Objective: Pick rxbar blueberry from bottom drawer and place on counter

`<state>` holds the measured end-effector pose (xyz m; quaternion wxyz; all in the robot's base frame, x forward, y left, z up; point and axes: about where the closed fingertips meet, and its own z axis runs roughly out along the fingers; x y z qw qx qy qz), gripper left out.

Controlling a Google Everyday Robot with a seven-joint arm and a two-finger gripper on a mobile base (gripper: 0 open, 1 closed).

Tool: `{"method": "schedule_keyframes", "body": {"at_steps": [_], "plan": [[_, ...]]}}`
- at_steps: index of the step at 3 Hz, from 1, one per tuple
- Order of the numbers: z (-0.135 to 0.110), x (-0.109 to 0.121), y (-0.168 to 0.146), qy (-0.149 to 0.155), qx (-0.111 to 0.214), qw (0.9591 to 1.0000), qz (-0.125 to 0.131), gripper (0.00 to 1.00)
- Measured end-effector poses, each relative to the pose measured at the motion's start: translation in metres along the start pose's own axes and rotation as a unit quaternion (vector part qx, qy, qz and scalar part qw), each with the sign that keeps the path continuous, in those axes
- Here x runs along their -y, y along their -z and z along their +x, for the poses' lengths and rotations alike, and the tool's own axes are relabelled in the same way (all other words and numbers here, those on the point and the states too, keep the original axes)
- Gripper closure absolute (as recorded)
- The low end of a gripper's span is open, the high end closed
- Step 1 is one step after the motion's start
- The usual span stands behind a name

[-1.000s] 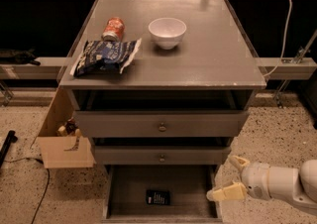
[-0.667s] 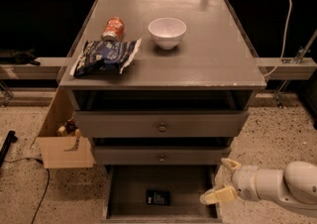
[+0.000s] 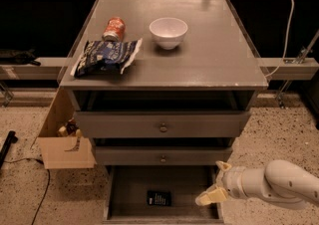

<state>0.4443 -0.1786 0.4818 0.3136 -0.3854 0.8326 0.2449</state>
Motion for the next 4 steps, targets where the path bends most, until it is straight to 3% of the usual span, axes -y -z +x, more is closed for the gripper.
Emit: {"method": "schedule_keyframes", "body": {"at_steps": [1, 4], "plan": [[0.019, 0.013, -0.021, -0.016, -0.022, 0.9996, -0.004, 0.0], [0.049, 0.004, -0.056, -0.022, -0.02, 0.9995, -0.011, 0.0]]}}
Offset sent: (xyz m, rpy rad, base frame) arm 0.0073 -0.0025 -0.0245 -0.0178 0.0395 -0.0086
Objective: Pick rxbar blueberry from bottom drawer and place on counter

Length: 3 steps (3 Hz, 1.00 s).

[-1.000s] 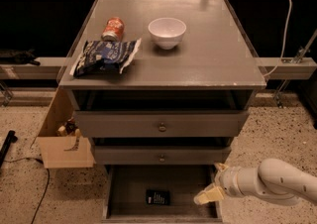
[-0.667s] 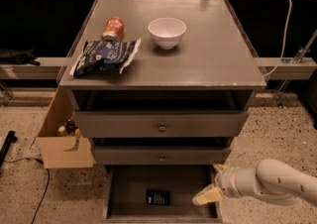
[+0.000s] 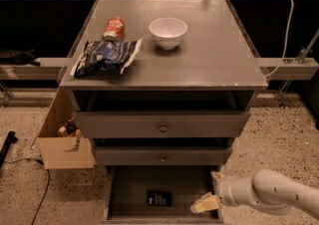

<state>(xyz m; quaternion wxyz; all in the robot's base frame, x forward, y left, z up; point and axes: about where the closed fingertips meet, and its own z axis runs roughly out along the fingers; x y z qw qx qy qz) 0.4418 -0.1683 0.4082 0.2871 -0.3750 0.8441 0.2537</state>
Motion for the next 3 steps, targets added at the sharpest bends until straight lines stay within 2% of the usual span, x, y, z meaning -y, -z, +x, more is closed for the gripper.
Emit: {"method": "schedule_keyframes", "body": {"at_steps": [1, 2, 3], "plan": [[0.008, 0.006, -0.028, 0.005, 0.001, 1.0, -0.001, 0.0], [0.02, 0.035, -0.111, 0.012, -0.015, 0.9998, -0.007, 0.0], [0.019, 0.034, -0.11, 0.013, -0.014, 0.9998, -0.008, 0.0]]}}
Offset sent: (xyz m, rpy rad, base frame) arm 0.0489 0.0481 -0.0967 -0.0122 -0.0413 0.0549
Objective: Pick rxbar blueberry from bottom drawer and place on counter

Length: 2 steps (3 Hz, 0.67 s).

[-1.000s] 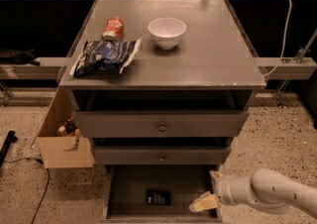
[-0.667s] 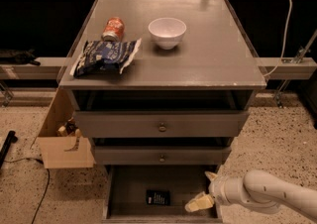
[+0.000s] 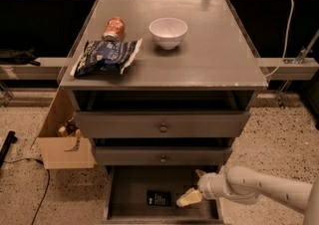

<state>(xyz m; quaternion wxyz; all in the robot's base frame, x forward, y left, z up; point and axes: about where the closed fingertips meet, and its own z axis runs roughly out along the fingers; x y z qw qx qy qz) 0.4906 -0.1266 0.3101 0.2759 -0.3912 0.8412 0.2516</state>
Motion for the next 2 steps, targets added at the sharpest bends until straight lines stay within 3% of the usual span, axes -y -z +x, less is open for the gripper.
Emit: {"method": "schedule_keyframes", "body": {"at_steps": [1, 2], "plan": [[0.011, -0.011, -0.011, -0.015, 0.021, 0.9995, -0.02, 0.0], [0.03, -0.015, -0.034, -0.02, 0.05, 0.9983, -0.022, 0.0]]}}
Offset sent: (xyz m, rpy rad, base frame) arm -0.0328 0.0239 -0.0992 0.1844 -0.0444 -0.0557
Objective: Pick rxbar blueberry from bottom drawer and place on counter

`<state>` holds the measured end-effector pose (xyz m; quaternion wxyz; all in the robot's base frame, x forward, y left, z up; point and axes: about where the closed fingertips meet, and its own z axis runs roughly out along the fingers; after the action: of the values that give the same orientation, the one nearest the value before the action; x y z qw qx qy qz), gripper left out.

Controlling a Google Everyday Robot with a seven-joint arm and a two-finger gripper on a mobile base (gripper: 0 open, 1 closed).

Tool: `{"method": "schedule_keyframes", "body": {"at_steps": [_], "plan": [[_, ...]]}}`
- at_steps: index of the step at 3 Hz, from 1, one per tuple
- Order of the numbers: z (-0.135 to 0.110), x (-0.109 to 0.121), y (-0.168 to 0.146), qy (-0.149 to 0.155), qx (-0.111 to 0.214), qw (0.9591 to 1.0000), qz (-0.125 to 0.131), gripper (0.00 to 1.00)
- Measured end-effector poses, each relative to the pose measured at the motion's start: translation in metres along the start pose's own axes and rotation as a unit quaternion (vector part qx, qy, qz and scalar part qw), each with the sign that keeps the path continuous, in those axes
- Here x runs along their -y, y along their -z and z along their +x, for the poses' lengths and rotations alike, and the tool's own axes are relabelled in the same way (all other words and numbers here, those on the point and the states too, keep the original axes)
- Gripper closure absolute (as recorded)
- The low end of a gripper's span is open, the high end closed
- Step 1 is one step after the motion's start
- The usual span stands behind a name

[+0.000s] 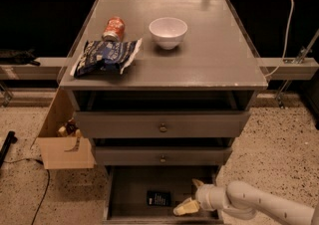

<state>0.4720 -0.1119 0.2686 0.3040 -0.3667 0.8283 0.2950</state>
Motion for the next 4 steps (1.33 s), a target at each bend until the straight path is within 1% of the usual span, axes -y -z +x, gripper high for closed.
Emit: {"method": "schedule_keyframes", "body": {"at_steps": [1, 2, 3, 4], "plan": [[0.012, -0.008, -0.011, -0.008, 0.001, 0.9999, -0.008, 0.0], [0.013, -0.008, -0.012, -0.01, 0.008, 0.9999, -0.003, 0.0], [0.016, -0.002, -0.024, -0.011, 0.038, 0.9988, 0.029, 0.0], [0.021, 0.007, -0.046, 0.002, 0.063, 0.9955, 0.071, 0.0]]}}
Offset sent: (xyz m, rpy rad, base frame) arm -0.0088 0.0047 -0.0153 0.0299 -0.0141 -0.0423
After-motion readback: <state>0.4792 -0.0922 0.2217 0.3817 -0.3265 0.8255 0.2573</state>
